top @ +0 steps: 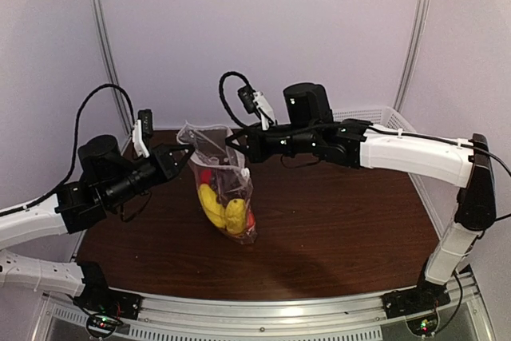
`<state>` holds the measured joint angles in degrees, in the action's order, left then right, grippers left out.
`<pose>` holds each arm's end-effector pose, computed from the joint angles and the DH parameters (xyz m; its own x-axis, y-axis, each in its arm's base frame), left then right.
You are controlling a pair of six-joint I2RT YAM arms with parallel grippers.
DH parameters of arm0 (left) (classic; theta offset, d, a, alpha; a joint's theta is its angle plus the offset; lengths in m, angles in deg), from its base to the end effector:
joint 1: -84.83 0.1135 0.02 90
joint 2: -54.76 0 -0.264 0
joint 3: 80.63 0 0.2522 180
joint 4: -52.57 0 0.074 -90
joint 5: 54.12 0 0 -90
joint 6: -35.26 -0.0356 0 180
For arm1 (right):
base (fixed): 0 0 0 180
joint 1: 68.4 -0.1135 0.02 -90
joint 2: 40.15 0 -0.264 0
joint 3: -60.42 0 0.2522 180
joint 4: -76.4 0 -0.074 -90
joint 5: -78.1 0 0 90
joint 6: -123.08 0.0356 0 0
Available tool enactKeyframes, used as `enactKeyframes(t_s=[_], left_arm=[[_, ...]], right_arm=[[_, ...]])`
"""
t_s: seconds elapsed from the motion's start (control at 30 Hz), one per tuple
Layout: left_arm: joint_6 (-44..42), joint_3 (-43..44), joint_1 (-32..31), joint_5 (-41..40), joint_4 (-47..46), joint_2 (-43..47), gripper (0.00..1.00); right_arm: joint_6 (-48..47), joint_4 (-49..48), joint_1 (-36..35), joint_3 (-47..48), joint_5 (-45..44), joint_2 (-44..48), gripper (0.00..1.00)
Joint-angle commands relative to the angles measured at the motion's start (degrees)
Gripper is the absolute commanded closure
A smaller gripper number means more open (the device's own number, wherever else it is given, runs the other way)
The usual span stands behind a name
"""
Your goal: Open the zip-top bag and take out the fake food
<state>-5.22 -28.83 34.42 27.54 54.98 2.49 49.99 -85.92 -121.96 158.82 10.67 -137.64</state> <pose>0.1440 -0.1660 0.3147 -0.5305 -0.5394 -0.6539 0.4107 0.5113 -0.7549 0.2319 0.3371 0.3484 -0.4435 -0.1485 -0.8839 -0.8697 0.3094 0.3845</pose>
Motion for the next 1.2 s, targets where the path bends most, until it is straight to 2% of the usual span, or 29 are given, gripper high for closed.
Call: enactKeyframes(t_s=[0.0, 0.07, 0.2, 0.37, 0.53, 0.67, 0.87, 1.1, 1.17], left_arm=[[-7.31, 7.38, 1.41, -5.36, 7.79, 2.91, 1.00], [-8.37, 10.64, 3.07, -5.44, 13.14, 3.19, 1.00], [-10.51, 15.52, 6.19, -5.90, 20.83, 3.38, 1.00], [-12.80, 20.69, 11.33, -3.15, 29.58, -0.41, 1.00], [-16.14, 20.18, 11.83, 8.75, 25.90, -8.25, 1.00], [-17.69, 20.10, 10.84, 18.66, 21.19, -15.04, 1.00], [-19.53, 23.55, 4.73, 23.89, 18.46, -25.22, 1.00], [-20.64, 25.52, -0.28, 30.26, 17.63, -33.04, 1.00], [-21.39, 25.84, -1.39, 31.14, 18.58, -34.68, 1.00]], right_arm=[[1.71, -3.66, -1.83, 7.24, 1.78, -4.18, 1.00], [2.95, -4.58, -2.59, 9.93, 2.23, -6.66, 1.00], [8.38, -12.79, -3.27, 12.09, 3.40, -11.01, 1.00], [13.95, -23.46, -3.46, 6.98, 2.42, -14.58, 1.00], [16.68, -32.80, -3.08, -5.75, -0.34, -14.40, 1.00], [18.24, -39.86, -1.90, -18.68, -4.10, -9.44, 1.00], [15.63, -43.52, -1.37, -36.21, -8.45, 0.20, 1.00], [8.40, -43.63, -1.34, -50.28, -13.65, 8.20, 1.00], [7.30, -43.89, -1.33, -53.23, -14.07, 8.77, 0.93]])
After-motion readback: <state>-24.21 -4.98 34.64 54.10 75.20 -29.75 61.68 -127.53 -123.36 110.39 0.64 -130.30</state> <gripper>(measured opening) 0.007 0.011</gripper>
